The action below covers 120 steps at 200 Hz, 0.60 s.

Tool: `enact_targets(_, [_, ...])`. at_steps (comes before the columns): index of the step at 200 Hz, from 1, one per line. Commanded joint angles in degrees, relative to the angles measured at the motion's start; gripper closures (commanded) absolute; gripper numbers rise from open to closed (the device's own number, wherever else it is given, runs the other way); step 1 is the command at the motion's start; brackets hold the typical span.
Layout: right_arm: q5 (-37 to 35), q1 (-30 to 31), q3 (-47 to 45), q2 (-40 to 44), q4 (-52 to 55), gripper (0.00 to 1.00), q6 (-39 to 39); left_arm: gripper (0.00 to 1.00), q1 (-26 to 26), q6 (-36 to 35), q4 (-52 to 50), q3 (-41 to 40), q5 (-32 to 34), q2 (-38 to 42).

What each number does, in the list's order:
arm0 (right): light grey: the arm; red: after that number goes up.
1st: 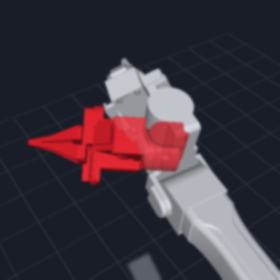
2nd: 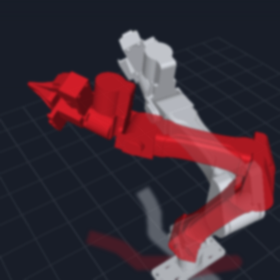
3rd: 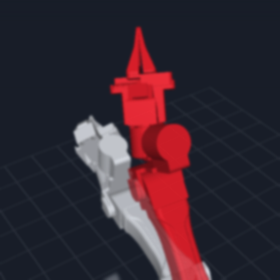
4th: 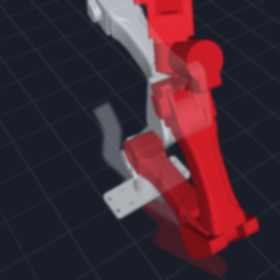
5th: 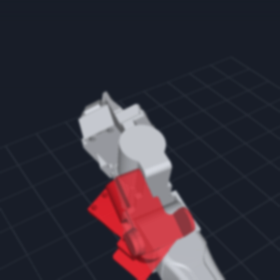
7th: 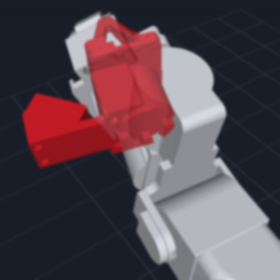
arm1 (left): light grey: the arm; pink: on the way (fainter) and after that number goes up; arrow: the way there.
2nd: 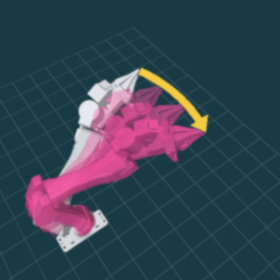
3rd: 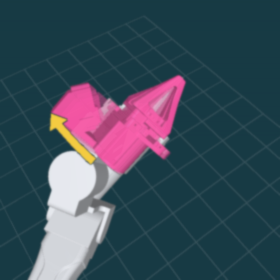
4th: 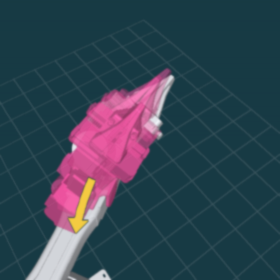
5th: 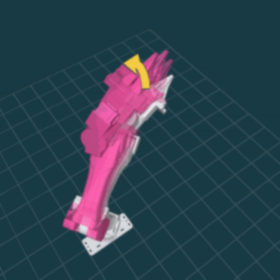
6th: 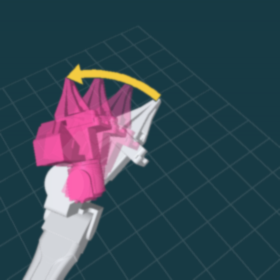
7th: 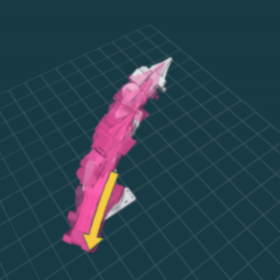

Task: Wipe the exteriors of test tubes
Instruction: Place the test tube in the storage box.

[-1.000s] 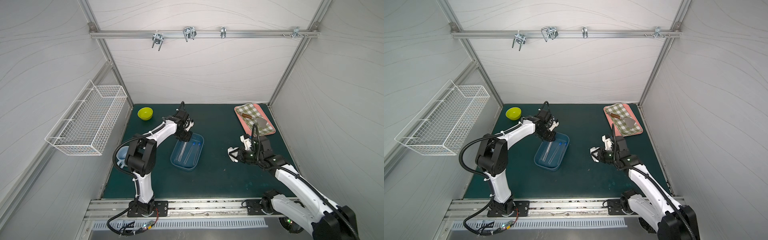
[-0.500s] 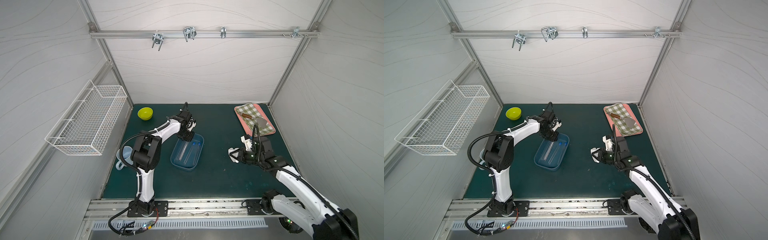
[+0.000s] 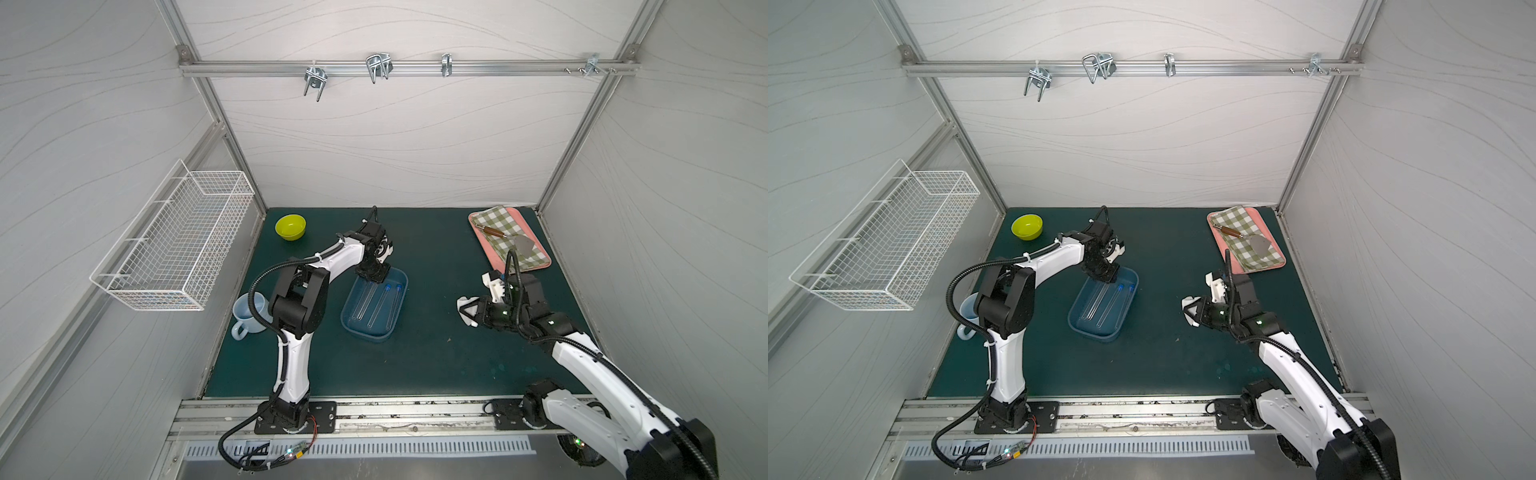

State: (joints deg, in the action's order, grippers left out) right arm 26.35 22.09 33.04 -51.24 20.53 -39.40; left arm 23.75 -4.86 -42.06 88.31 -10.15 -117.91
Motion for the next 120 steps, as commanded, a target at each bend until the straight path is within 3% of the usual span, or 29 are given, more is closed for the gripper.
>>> enact_targets(1, [-0.55, -0.29, -1.0, 0.49, 1.1, 0.82, 0.36, 0.75, 0.23, -0.59, 0.13, 2.39, -0.89, -1.16])
enact_targets(72, [-0.76, -0.28, -2.88, -4.84, -4.33, 0.82, -0.52, 0.72, 0.16, 0.55, 0.94, 2.23, -1.79, 1.57])
enact_targets(120, [0.74, -0.38, -2.56, -15.62, -12.75, 0.81, -1.03, 0.72, -0.83, 4.13, 4.2, -0.92, -4.66, 10.53])
